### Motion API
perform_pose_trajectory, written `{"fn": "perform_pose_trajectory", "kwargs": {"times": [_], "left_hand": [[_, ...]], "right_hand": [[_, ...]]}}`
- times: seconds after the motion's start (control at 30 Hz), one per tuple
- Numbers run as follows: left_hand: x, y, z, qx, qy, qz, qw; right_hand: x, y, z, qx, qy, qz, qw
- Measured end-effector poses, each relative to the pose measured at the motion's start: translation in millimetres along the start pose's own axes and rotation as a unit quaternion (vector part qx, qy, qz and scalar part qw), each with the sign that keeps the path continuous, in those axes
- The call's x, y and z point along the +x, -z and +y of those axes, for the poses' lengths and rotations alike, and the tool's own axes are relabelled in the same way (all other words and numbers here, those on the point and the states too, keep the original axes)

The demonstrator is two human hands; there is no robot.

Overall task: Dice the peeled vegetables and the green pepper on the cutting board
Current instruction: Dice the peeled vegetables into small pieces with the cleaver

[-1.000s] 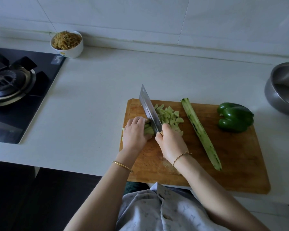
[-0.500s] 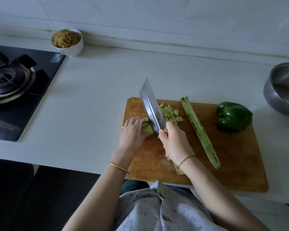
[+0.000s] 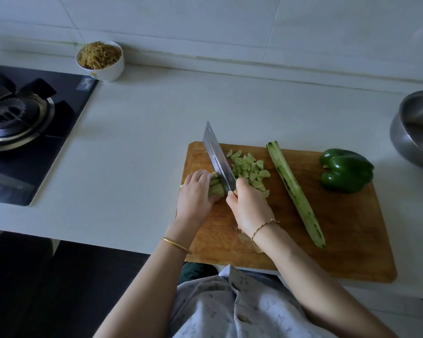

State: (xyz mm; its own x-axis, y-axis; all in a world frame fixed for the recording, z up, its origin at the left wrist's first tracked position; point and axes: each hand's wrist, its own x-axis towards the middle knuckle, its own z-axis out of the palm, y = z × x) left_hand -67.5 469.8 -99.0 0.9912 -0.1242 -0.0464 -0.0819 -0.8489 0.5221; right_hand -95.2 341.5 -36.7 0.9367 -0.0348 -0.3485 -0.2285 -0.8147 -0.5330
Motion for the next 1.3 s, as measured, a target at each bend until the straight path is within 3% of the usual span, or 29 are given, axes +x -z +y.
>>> {"fn": "perform_pose_trajectory", "kwargs": {"times": [0.33, 0.93, 1.03, 1.3], "left_hand": [[2, -4, 8, 0.018, -0.005, 0.001, 1.0], [4, -2, 7, -0.002, -0.011, 0.002, 1.0], [3, -1, 7, -0.004, -0.018, 0.003, 1.0], [4, 0, 3, -0.018, 0.0, 0.003, 1.0]], "right_hand": [[-4, 7, 15, 0.113, -0.03, 0.043, 0.992], [3, 15, 4, 0.021, -0.012, -0.021, 0.999], [4, 7, 4, 0.008, -0.009, -0.001, 1.0], [1, 6, 15, 0.089, -0.022, 0.036, 0.995]]}}
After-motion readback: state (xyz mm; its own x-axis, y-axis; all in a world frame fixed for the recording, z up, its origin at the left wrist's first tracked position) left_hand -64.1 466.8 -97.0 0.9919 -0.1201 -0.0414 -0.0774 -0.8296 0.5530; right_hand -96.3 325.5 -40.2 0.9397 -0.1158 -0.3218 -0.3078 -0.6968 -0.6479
